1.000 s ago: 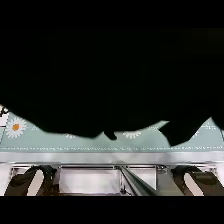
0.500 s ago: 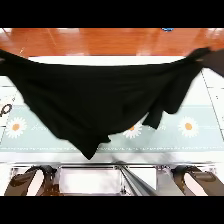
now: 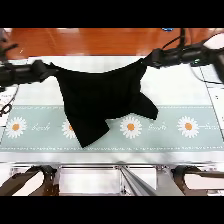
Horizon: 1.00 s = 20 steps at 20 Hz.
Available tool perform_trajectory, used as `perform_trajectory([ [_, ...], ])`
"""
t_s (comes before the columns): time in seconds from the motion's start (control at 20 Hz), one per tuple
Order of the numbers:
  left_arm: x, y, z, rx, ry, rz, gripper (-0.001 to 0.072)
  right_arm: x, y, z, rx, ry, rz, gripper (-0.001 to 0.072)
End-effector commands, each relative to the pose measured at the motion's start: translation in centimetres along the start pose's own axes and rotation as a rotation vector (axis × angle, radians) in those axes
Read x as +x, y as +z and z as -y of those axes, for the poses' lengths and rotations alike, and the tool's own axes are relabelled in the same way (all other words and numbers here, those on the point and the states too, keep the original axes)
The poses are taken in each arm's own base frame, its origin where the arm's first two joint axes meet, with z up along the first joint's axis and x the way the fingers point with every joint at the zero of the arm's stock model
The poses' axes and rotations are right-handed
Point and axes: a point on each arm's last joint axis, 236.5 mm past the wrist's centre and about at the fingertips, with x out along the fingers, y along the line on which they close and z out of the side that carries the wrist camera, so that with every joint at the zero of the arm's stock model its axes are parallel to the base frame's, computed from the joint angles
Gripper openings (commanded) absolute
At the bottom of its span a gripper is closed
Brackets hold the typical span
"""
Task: Fold the shirts.
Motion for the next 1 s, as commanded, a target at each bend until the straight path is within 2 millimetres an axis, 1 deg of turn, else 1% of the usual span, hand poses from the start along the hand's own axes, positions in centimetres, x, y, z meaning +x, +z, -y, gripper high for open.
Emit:
perform_trajectory([
  [0.0,5.7,-1.0,-4.5,-0.059,0.075,-0.02,0.05,3.5,1.2,5.9,0.171,0.011,0.073,0.0414],
  [0.05,5.9,-2.1,-5.4,-0.053,0.086,-0.078,0.051,2.7,1.2,7.1,0.18,-0.006,0.072,0.0419],
  [0.1,5.3,-3.1,-6.9,-0.032,0.119,-0.149,0.0509,0.9,1.4,8.1,0.202,-0.007,0.073,0.0419],
  [0.15,3.7,-3.8,-8.9,-0.067,0.179,-0.212,0.0509,-1.6,1.4,8.9,0.239,0.004,0.066,0.0418],
  [0.2,1.5,-4.6,-11.3,-0.126,0.254,-0.263,0.0509,-4.2,0.8,9.8,0.264,0.003,0.045,0.0418],
  [0.25,-0.8,-5.4,-13.5,-0.18,0.316,-0.302,0.0509,-7.2,-0.6,11.1,0.286,-0.026,0.004,0.0418],
  [0.3,-3.0,-6.4,-15.4,-0.226,0.358,-0.329,0.0508,-10.0,-2.3,12.9,0.325,-0.091,-0.035,0.0418],
  [0.35,-4.4,-7.3,-16.7,-0.264,0.371,-0.334,0.0508,-13.2,-4.4,15.1,0.359,-0.199,-0.065,0.0418],
  [0.4,-5.1,-9.1,-17.4,-0.33,0.364,-0.346,0.0507,-16.0,-6.5,17.4,0.396,-0.316,-0.07,0.0418],
  [0.45,-4.9,-11.1,-17.5,-0.402,0.34,-0.364,0.0507,-18.4,-8.7,19.4,0.458,-0.42,-0.042,0.0418],
  [0.5,-4.3,-13.3,-17.2,-0.478,0.302,-0.389,0.0507,-19.6,-10.6,20.5,0.517,-0.467,0.002,0.0418],
  [0.55,-3.3,-15.3,-16.7,-0.546,0.257,-0.406,0.0507,-19.8,-12.8,21.1,0.568,-0.488,0.034,0.0417],
  [0.6,-2.3,-16.5,-16.4,-0.601,0.23,-0.396,0.0506,-19.4,-15.1,21.3,0.601,-0.493,0.035,0.0417],
  [0.65,-1.4,-17.2,-16.5,-0.651,0.219,-0.363,0.0506,-18.4,-17.7,21.0,0.624,-0.482,0.009,0.0417],
  [0.7,-0.7,-17.7,-16.5,-0.686,0.214,-0.339,0.0506,-17.5,-19.7,20.5,0.636,-0.468,-0.018,0.0417],
  [0.75,0.0,-17.9,-16.5,-0.71,0.21,-0.315,0.0506,-16.4,-21.2,19.7,0.643,-0.438,-0.037,0.0417],
  [0.85,1.2,-17.9,-16.3,-0.702,0.213,-0.292,0.0506,-15.0,-22.8,18.5,0.656,-0.379,-0.042,0.0416],
  [0.95,2.4,-18.3,-15.6,-0.66,0.219,-0.306,0.0506,-14.2,-23.5,17.9,0.673,-0.344,-0.045,0.0416],
])
